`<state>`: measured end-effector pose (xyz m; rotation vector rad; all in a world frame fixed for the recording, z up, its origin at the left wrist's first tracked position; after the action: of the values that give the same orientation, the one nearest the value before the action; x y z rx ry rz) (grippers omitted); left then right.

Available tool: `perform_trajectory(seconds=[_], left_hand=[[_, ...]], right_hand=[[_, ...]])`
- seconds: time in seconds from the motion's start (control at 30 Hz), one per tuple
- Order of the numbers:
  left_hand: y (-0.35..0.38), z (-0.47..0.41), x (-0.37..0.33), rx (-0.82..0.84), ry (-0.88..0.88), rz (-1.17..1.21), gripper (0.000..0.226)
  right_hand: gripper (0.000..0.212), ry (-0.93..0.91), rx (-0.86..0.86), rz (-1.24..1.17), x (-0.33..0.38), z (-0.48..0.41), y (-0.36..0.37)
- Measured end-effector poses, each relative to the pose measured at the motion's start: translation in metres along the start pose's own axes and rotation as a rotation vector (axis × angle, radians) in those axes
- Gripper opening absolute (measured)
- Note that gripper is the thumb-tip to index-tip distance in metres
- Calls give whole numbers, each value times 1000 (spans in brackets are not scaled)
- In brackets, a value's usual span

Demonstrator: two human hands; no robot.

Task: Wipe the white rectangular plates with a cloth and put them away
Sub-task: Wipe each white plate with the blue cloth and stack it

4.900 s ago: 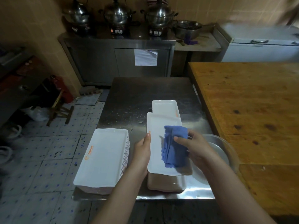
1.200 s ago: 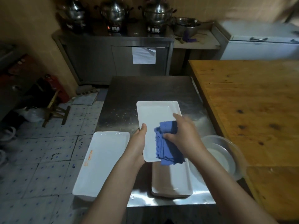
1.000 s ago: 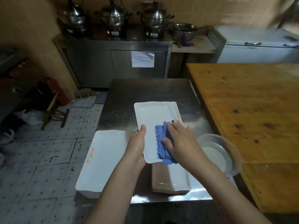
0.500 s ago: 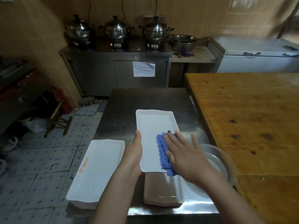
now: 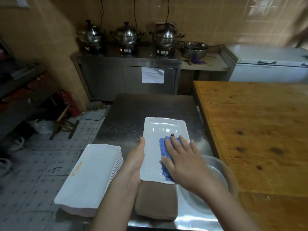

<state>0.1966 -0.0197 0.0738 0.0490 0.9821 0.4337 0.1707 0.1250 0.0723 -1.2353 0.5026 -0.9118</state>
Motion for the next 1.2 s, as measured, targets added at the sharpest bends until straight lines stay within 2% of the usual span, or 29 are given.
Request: perform_trajectory(seconds=[0.07,0.17,0.27,0.37,0.5,0.67,0.8,0.9,1.07,1.2], left_hand=[[6,5,3,39,-29,40,54],[15,5,5,23,48,-39,48],[24,11,2,49,90,-13,59],[35,11,-1,6,147,-36,52],[44,14,-2,13,176,-32,39],[31,13,-11,-39,228,-44,41],[28,15,-12,-38,224,-57,43],[31,15,-13,-20,244,-39,42],[32,16,-14,21,277,100,40],[17,15,-14,-46,228,73,45]], right_hand=[[57,-62,27,43,0,2,-5],[54,-180,40,48,10,-7,-15],[54,-219,-7,2,19,-25,-22],[53,-130,-84,-38,11,-50,-34],[52,-8,-173,91,-9,-70,-48],[53,171,-207,107,-41,-61,-46],[55,231,-210,59,-36,-49,-42],[57,164,-168,-65,-13,-39,-41],[57,-100,-111,-79,33,-11,-32],[56,-75,-68,-47,31,3,-23]])
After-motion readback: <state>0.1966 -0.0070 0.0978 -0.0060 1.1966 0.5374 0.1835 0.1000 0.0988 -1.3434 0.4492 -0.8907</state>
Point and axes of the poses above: each hand's wrist, its own z-axis away from the middle knuckle, its own y-axis out of the palm, x = y × z, the point moved 1 cm from there along -z, towards the middle knuckle, and after that the axes turned 14 degrees about x, right-handed, at the moved point
